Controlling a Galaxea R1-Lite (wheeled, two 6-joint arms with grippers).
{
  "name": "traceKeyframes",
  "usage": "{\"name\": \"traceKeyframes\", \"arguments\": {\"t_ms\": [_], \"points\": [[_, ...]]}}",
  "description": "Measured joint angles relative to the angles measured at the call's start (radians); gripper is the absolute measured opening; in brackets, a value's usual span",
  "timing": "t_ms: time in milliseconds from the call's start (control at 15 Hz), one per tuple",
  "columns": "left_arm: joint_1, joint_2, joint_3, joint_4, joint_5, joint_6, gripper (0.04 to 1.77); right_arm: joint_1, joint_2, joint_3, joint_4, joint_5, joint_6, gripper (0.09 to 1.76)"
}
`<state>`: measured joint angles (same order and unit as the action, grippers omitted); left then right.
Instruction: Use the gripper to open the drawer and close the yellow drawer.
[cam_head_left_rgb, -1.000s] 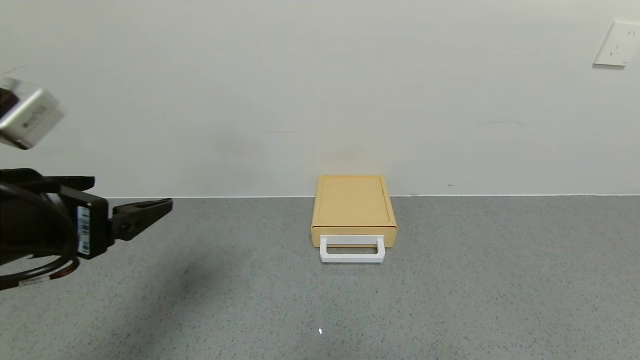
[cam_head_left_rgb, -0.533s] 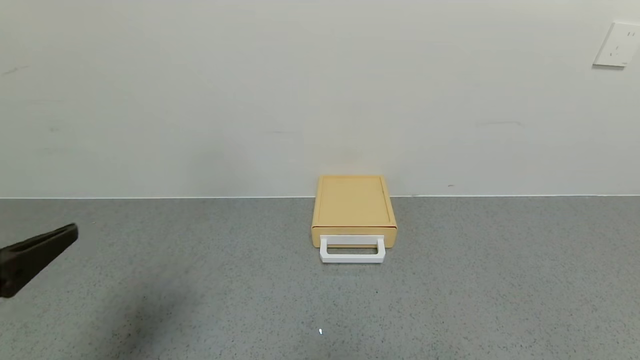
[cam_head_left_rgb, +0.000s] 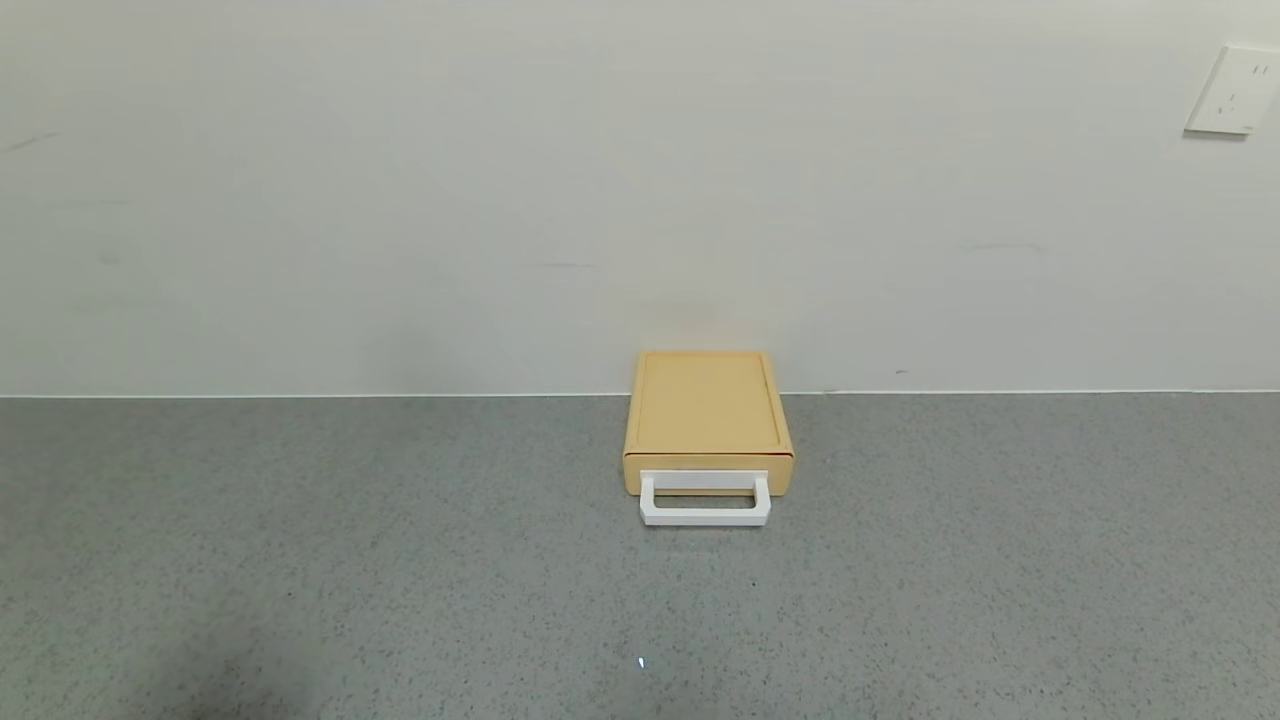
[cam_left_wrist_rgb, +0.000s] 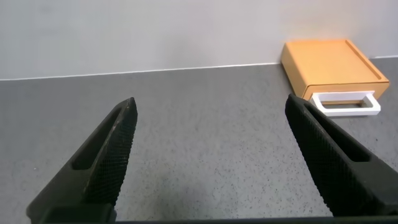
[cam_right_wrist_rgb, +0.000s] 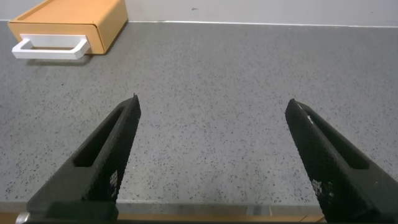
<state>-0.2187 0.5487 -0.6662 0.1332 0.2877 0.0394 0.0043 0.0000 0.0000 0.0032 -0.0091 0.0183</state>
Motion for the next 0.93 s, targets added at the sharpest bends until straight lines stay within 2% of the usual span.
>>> {"name": "traceKeyframes", "arguments": {"t_ms": [200,600,933], "points": [[0.019,-0.092,0.039,0.000,0.014,0.001,1.72,0.000,0.000,0.000,0.000,0.000,0.000,1.71],[0.160,-0.253,0.137,-0.001,0.006,0.003,1.72,0.000,0.000,0.000,0.000,0.000,0.000,1.71],[0.221,-0.396,0.298,-0.015,0.007,0.001,1.72,0.000,0.000,0.000,0.000,0.000,0.000,1.71]]}}
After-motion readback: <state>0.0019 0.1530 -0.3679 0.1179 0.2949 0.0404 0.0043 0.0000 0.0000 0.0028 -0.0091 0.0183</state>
